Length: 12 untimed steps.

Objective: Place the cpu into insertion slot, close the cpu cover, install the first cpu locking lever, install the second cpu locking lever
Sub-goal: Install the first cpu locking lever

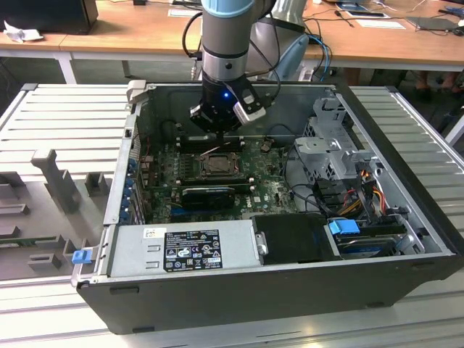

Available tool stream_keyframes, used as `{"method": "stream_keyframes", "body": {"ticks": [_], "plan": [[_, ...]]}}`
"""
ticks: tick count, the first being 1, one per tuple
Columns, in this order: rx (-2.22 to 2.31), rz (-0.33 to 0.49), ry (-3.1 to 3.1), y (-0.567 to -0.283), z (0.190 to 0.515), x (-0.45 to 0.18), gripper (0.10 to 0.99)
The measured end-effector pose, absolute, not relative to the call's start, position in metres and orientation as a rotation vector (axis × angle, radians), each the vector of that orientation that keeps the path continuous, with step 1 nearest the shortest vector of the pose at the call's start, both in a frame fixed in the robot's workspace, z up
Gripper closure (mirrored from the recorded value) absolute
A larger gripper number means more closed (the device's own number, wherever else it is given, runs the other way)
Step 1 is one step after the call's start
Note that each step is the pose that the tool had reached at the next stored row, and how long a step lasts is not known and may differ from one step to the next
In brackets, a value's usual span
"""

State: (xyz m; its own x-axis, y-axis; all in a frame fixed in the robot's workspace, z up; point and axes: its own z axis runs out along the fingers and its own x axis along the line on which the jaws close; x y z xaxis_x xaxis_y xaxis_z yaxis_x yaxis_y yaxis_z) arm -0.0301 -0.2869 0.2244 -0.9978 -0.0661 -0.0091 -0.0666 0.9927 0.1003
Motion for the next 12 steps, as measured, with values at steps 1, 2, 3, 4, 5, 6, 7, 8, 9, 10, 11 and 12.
{"method": "stream_keyframes", "body": {"ticks": [1, 2, 3, 4, 5, 6, 7, 8, 9, 10, 11, 12], "plan": [[-0.104, 0.158, 3.130, -0.2869, 0.2242, -0.0301, 0.980], [-0.103, 0.157, 3.130, -0.2869, 0.2241, -0.0301, 0.980], [-0.102, 0.157, 3.130, -0.2869, 0.2240, -0.0301, 0.980], [-0.102, 0.157, 3.130, -0.2869, 0.2240, -0.0301, 0.980], [-0.101, 0.158, 3.130, -0.2869, 0.2239, -0.0301, 0.980], [-0.101, 0.158, 3.130, -0.2869, 0.2239, -0.0301, 0.980], [-0.101, 0.158, 3.130, -0.2869, 0.2239, -0.0301, 0.980], [-0.100, 0.158, 3.130, -0.2869, 0.2238, -0.0301, 0.980], [-0.098, 0.158, 3.130, -0.2868, 0.2235, -0.0300, 0.980], [-0.094, 0.159, 3.130, -0.2868, 0.2226, -0.0296, 0.980], [-0.092, 0.159, 3.130, -0.2869, 0.2219, -0.0294, 0.980], [-0.089, 0.160, 3.130, -0.2869, 0.2208, -0.0289, 0.980]]}}
